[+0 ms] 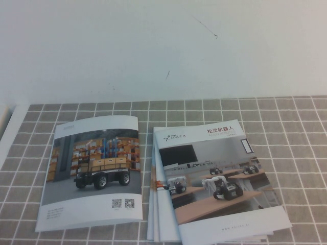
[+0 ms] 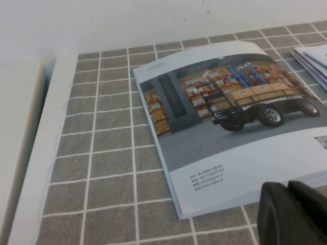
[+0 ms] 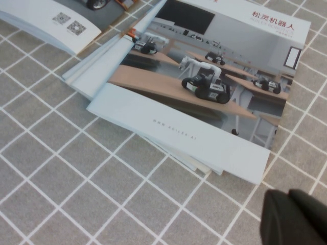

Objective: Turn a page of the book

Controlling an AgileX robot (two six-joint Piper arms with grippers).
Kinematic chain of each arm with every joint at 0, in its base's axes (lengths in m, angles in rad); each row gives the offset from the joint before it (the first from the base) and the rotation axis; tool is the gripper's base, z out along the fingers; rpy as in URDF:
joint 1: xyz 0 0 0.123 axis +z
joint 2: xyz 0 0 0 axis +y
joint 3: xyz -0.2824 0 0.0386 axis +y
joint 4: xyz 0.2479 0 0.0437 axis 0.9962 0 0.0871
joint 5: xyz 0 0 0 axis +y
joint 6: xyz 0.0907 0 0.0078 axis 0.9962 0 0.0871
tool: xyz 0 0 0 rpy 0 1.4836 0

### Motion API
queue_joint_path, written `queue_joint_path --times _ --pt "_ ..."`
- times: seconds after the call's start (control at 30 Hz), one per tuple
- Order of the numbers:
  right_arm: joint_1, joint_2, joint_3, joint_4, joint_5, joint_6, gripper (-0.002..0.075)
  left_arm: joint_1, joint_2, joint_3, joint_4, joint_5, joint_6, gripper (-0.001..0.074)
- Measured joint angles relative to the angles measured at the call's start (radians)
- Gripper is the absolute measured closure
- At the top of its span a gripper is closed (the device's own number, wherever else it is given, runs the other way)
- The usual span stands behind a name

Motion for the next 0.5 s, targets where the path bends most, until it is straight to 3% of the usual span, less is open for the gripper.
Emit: queue_joint_path --times 0.5 --pt "0.0 0.0 0.0 0.0 0.0 0.0 0.0727 -0.041 -0.003 -0.003 0.053 0.009 -0.101 0.0738"
